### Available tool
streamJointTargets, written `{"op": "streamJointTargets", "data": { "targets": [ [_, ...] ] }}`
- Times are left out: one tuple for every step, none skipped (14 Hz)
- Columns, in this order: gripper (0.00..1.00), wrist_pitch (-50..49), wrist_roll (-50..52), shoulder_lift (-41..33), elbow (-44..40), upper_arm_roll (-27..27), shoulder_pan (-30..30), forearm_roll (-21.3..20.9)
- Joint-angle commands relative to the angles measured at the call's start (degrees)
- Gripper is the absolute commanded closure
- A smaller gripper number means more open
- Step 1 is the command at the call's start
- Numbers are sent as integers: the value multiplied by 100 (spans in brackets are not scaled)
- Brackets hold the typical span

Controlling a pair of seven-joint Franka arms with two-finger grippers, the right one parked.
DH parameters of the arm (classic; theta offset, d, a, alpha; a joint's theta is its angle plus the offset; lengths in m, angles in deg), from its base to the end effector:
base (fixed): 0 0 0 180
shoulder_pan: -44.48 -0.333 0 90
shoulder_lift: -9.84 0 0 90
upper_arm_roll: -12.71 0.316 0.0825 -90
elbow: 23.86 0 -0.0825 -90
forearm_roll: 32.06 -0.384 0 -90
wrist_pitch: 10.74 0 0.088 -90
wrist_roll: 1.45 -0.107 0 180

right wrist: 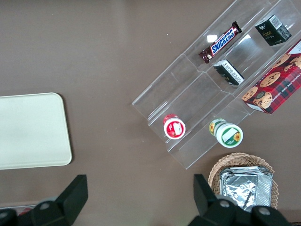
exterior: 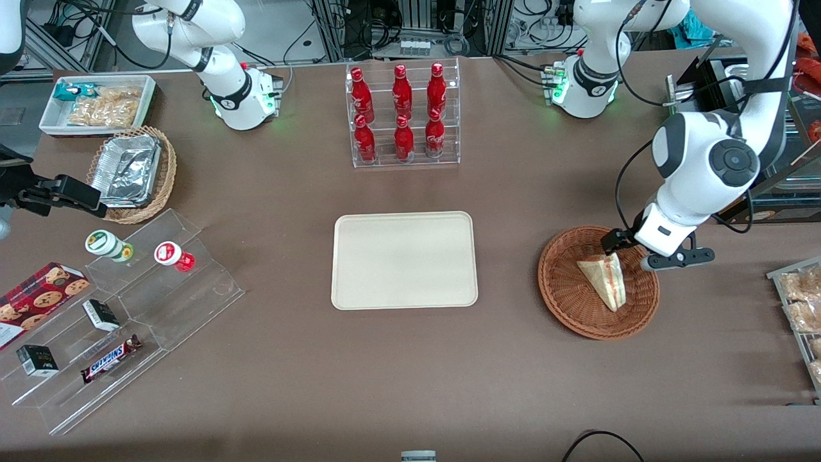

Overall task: Place sandwich from basket to tray
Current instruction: 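Move the left gripper over the wicker basket toward the wrapped sandwich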

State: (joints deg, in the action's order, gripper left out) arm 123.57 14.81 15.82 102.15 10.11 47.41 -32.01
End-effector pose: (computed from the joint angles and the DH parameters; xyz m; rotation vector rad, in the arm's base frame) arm 0.5453 -0.0526 0.3398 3.1142 0.2939 0.0608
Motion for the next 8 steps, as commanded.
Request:
{"op": "streamJointTargets", "data": {
  "targets": [
    [0,122,1024,148,-50,23,51,-13],
    [0,140,1463,236,-102,23,51,-5],
    [0,140,1920,341,-155,23,59,-4],
    [0,140,2429,464,-217,23,68,-4],
    [0,148,2730,570,-304,23,77,-4],
    [0,157,2837,658,-349,23,77,-4],
    [0,270,2865,720,-349,23,68,-4],
    [0,385,2873,807,-340,23,59,-4]
  ]
}}
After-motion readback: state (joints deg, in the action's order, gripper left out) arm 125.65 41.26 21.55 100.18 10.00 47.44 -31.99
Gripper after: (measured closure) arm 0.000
